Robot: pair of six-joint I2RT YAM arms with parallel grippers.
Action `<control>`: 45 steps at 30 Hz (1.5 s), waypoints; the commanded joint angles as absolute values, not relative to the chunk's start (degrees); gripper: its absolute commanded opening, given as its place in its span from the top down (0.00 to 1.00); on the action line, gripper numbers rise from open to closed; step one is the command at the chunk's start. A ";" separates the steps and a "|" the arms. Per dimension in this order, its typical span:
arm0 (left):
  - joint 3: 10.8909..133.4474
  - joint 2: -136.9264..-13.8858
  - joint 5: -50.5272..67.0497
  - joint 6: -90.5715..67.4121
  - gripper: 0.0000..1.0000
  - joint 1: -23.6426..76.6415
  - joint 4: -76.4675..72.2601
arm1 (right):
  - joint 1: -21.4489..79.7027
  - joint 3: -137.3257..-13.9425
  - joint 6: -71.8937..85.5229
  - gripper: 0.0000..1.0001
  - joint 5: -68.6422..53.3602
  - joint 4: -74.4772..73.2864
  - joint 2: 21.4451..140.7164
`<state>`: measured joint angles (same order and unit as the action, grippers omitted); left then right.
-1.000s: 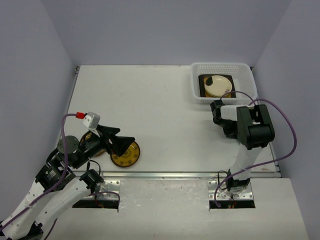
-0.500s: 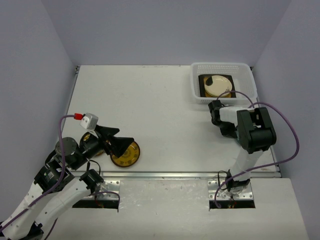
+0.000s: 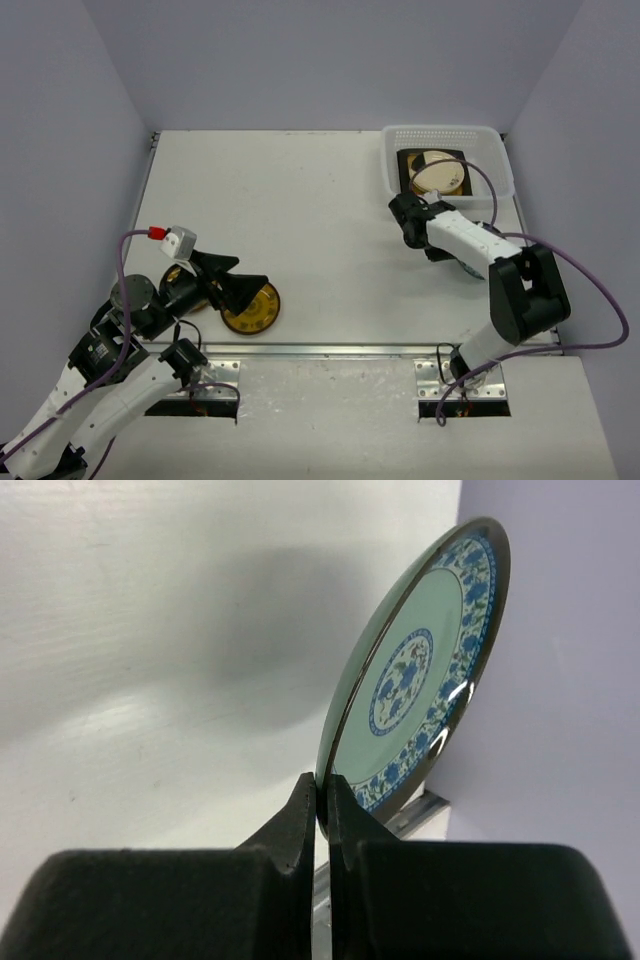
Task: Place the plates into the plastic bin on the countertop
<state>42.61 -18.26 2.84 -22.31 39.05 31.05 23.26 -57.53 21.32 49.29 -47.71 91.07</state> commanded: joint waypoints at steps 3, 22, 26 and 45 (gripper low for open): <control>42.45 -18.37 2.21 -21.80 0.00 39.64 28.48 | 30.30 -73.37 13.77 1.00 53.06 -52.27 90.71; 42.54 -19.15 0.43 -22.50 0.00 39.64 29.09 | 18.49 -124.40 -19.39 0.95 43.92 -38.68 132.28; 42.54 -18.98 0.33 -22.50 0.00 39.64 29.02 | 15.84 -121.70 -18.54 0.95 39.05 -37.97 133.14; 43.27 -19.69 -4.12 -23.09 0.00 39.34 30.03 | 24.29 -109.37 -2.73 0.01 23.40 -38.89 109.71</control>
<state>42.61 -19.60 -0.53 -22.57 39.05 31.11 21.92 -111.81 -14.18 37.19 -37.97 121.84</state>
